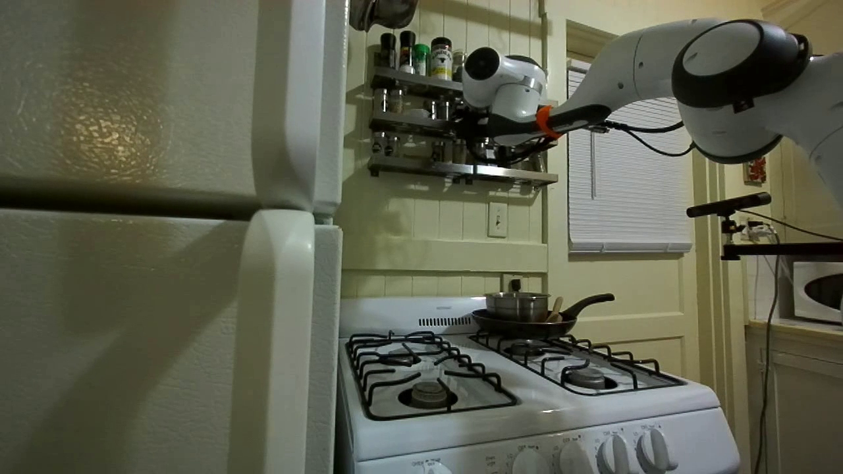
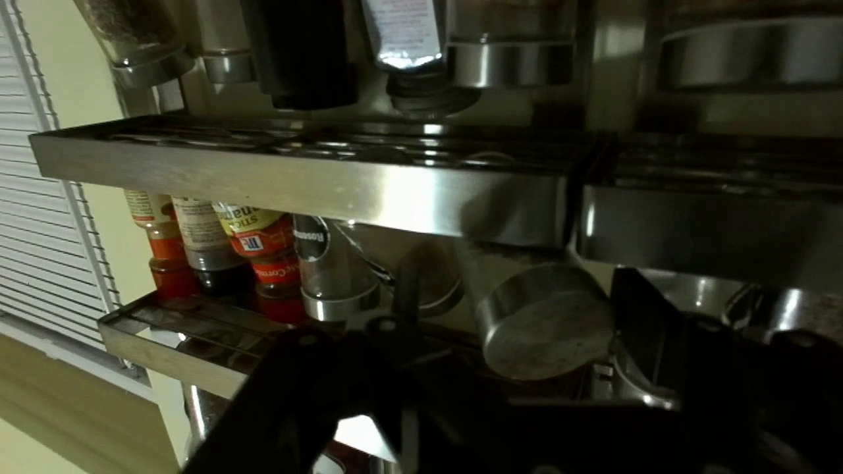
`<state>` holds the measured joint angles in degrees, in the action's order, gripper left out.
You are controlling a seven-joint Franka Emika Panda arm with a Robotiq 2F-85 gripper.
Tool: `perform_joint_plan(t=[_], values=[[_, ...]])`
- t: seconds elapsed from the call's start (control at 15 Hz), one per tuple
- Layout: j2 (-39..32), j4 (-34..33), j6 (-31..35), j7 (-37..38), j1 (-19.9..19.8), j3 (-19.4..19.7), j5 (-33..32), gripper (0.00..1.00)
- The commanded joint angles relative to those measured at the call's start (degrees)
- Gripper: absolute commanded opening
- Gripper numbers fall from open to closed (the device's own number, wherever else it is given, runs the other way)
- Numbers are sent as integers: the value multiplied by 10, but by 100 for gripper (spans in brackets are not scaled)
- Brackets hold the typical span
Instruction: Move one of the black pepper containers located at the center of the middle row from the back to the front
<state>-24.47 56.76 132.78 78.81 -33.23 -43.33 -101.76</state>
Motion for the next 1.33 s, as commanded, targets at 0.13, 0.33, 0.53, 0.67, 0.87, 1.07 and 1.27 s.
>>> perform_joint_plan(t=[0.13,0.33,0.53,0.67,0.87,1.07,1.27], values=[[6,-9,-37,6,9,7,-6,51],[19,3,-61,5,-2,4,10,52],[22,6,-77,8,-7,2,20,63],[21,6,-73,8,-11,-1,25,75],[19,8,-63,9,-15,-3,33,94],[16,8,-50,13,-19,-5,42,100],[18,12,-40,14,-26,-6,48,89]])
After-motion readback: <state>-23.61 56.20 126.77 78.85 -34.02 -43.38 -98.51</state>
